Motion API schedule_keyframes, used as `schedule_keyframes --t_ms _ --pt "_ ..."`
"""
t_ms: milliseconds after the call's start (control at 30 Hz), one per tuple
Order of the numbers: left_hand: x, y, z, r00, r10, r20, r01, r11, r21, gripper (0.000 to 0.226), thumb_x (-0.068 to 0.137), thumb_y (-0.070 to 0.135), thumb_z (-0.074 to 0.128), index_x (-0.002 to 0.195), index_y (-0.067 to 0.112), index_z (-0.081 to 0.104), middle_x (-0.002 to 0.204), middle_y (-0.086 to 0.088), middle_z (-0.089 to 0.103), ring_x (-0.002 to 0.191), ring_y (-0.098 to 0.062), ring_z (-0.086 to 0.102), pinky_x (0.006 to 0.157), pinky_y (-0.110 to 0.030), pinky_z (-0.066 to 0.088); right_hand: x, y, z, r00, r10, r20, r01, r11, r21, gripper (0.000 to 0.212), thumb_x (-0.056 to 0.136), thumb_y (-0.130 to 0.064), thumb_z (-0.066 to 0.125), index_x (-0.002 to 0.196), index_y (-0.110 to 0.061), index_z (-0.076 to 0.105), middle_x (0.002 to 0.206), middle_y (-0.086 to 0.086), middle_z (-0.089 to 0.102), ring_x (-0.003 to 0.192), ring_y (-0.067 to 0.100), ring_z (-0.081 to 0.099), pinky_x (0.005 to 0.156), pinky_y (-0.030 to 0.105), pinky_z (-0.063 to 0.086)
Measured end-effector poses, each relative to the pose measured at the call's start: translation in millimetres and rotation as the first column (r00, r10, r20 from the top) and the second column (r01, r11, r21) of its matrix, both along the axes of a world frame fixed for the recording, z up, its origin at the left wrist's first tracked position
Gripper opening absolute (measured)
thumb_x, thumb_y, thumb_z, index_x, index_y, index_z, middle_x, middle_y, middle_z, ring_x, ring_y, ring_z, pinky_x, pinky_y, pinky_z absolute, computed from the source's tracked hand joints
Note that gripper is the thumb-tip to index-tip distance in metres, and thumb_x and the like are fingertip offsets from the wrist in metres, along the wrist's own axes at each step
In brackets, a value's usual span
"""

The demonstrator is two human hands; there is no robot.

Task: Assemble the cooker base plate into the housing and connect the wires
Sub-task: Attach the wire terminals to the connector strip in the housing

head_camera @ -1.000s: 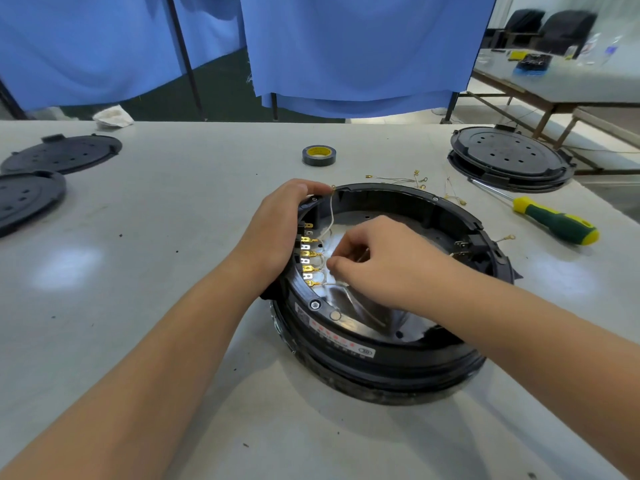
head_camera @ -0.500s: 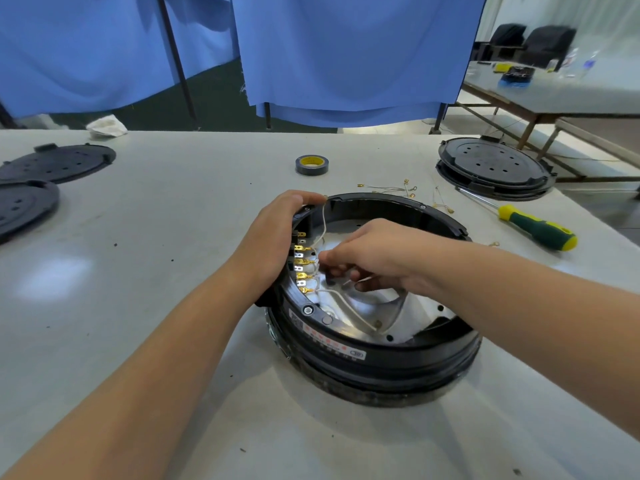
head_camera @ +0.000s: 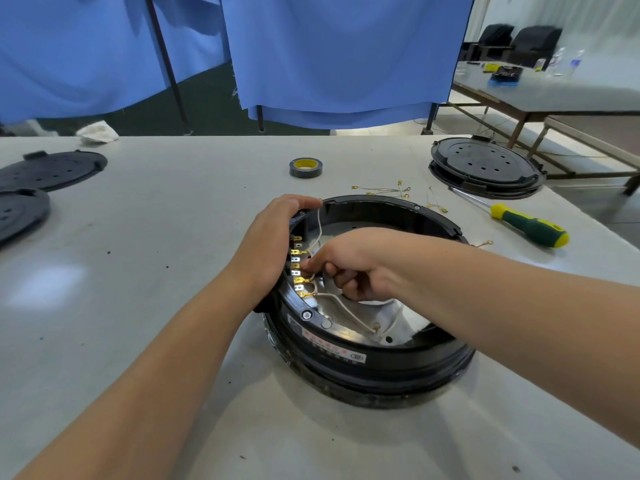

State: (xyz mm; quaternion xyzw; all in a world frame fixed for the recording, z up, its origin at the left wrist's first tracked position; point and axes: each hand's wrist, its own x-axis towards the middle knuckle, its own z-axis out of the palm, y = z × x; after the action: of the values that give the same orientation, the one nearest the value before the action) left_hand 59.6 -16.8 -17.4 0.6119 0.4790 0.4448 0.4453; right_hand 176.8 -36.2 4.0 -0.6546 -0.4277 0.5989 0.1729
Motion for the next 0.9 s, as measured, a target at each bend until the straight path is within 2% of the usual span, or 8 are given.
schedule_keyframes --t_ms 400,533,600,633,700,767,833,900 --pt "1 0 2 1.000 -0.014 -0.014 0.014 1.000 -0.008 0.043 0.100 0.015 0.025 0.117 0.018 0.064 0.123 -0.006 0.062 0.120 -0.027 0.055 0.108 -0.050 0.038 2 -1 -6 0.998 -0.026 0.049 0.021 0.995 0.102 0.031 0.093 -0.022 0.061 0.063 -0.017 0.058 0.034 -0.011 0.036 0.034 0.004 0.023 0.035 0.012 0.021" --pt "0 1 0 0.999 -0.027 -0.022 0.027 1.000 0.004 0.043 0.100 0.012 0.025 0.118 0.015 0.064 0.122 -0.007 0.063 0.119 -0.026 0.056 0.107 -0.050 0.039 9 -5 2 0.948 0.025 0.316 -0.126 0.945 0.303 0.023 0.082 -0.030 0.074 0.075 -0.008 0.068 0.041 -0.006 0.050 0.038 0.008 0.039 0.039 0.018 0.035" --pt "0 1 0 1.000 -0.006 -0.011 0.006 1.000 0.006 0.043 0.099 0.011 0.027 0.114 0.017 0.066 0.118 -0.002 0.066 0.115 -0.021 0.058 0.104 -0.044 0.043 21 -8 9 0.858 0.012 0.513 -0.254 0.878 0.405 0.030 0.079 -0.036 0.074 0.079 -0.006 0.072 0.057 0.000 0.065 0.051 0.011 0.053 0.053 0.026 0.050" --pt "0 1 0 1.000 0.003 -0.004 -0.003 1.000 0.007 0.042 0.098 0.011 0.027 0.112 0.018 0.067 0.116 0.000 0.066 0.112 -0.018 0.059 0.101 -0.039 0.045 30 -9 14 0.809 -0.022 0.587 -0.312 0.830 0.462 0.026 0.080 -0.036 0.072 0.079 -0.010 0.074 0.065 0.000 0.068 0.057 0.011 0.057 0.058 0.029 0.051" --pt "-1 2 1 1.000 0.012 -0.011 -0.011 1.000 0.012 0.042 0.098 0.011 0.029 0.110 0.020 0.068 0.111 0.005 0.067 0.108 -0.014 0.061 0.091 -0.028 0.048 51 -13 24 0.751 -0.102 0.653 -0.389 0.730 0.562 0.015 0.082 -0.035 0.069 0.074 -0.022 0.072 0.064 -0.009 0.064 0.059 0.005 0.055 0.054 0.025 0.044" --pt "-1 1 1 1.000 0.014 -0.025 -0.013 1.000 0.013 0.041 0.098 0.011 0.031 0.108 0.023 0.068 0.109 0.010 0.067 0.104 -0.009 0.061 0.082 -0.021 0.047 77 -13 32 0.745 -0.220 0.629 -0.369 0.650 0.664 0.012 0.083 -0.035 0.067 0.074 -0.027 0.069 0.062 -0.013 0.058 0.059 0.002 0.053 0.056 0.023 0.040" --pt "-2 1 1 0.999 0.013 -0.031 -0.013 1.000 0.007 0.039 0.097 0.012 0.033 0.107 0.026 0.068 0.107 0.010 0.068 0.100 -0.009 0.063 0.080 -0.022 0.048 108 -7 32 0.800 -0.379 0.466 -0.190 0.576 0.795 0.012 0.083 -0.035 0.068 0.074 -0.027 0.069 0.064 -0.012 0.062 0.062 0.003 0.056 0.060 0.023 0.043" --pt "-2 0 1 1.000 0.014 -0.018 -0.015 1.000 -0.016 0.038 0.096 0.012 0.036 0.104 0.028 0.069 0.101 0.006 0.070 0.090 -0.012 0.066 0.075 -0.026 0.051 137 3 22 0.777 -0.527 0.343 -0.019 0.525 0.851 0.011 0.084 -0.032 0.068 0.081 -0.023 0.072 0.072 -0.009 0.067 0.071 0.010 0.061 0.068 0.029 0.048"
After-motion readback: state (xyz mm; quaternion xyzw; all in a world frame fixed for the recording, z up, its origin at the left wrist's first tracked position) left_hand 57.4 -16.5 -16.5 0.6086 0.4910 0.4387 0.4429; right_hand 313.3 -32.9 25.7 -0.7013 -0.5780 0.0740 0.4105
